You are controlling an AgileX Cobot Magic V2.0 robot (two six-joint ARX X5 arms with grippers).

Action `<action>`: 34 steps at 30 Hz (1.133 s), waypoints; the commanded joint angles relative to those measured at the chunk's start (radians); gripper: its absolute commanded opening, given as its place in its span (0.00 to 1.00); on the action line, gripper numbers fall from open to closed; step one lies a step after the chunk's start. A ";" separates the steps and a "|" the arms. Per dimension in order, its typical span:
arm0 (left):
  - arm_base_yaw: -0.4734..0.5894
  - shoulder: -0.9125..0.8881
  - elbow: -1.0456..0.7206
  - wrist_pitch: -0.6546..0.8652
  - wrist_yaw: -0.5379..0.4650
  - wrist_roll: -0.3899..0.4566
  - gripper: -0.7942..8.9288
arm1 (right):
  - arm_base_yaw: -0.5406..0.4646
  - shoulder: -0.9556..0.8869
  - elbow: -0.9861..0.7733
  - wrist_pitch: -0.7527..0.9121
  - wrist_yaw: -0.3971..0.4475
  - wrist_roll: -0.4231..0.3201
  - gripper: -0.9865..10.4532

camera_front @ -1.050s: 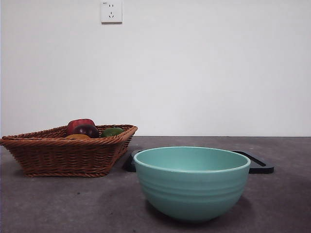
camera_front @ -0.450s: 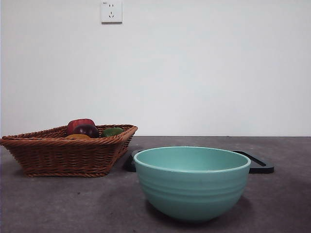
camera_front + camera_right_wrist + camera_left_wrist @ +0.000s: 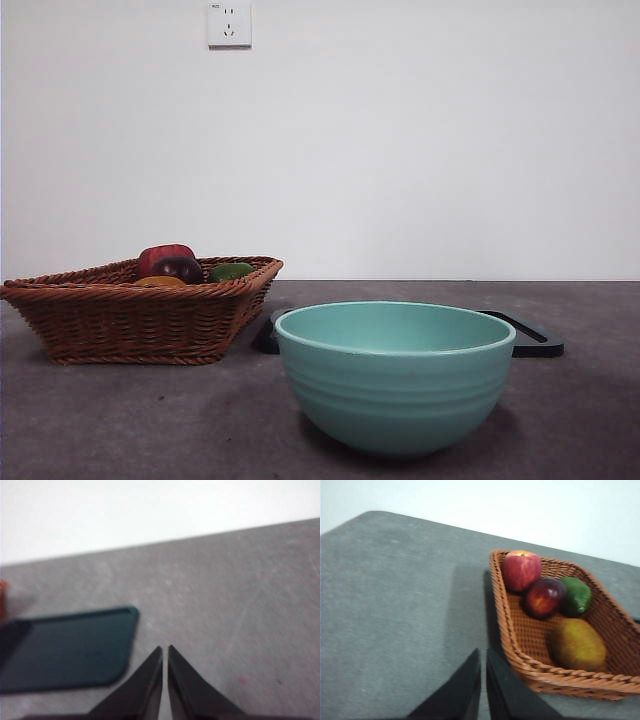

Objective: Pick up the wifruite, put it on the bowl, pick up the plate, put it on desk

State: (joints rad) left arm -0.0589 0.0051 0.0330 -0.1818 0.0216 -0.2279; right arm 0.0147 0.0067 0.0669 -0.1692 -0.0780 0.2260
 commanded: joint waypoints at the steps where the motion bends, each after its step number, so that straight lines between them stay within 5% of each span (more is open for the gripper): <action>1: -0.013 -0.002 0.027 -0.003 -0.003 -0.089 0.10 | 0.017 -0.002 0.048 -0.003 0.002 0.075 0.10; 10: -0.078 0.072 0.179 -0.009 0.029 -0.133 0.10 | 0.072 0.072 0.217 -0.114 -0.008 0.149 0.10; 18: -0.134 0.294 0.416 -0.035 0.184 -0.132 0.10 | 0.120 0.187 0.446 -0.349 -0.103 0.154 0.10; 28: -0.166 0.558 0.763 -0.207 0.357 -0.111 0.10 | 0.122 0.313 0.652 -0.542 -0.345 0.075 0.10; 34: -0.184 0.657 0.903 -0.432 0.469 -0.017 0.10 | 0.124 0.385 0.762 -0.669 -0.446 -0.022 0.10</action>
State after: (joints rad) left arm -0.2382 0.6537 0.9131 -0.5907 0.4793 -0.2996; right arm 0.1356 0.3824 0.8082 -0.8368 -0.5129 0.2512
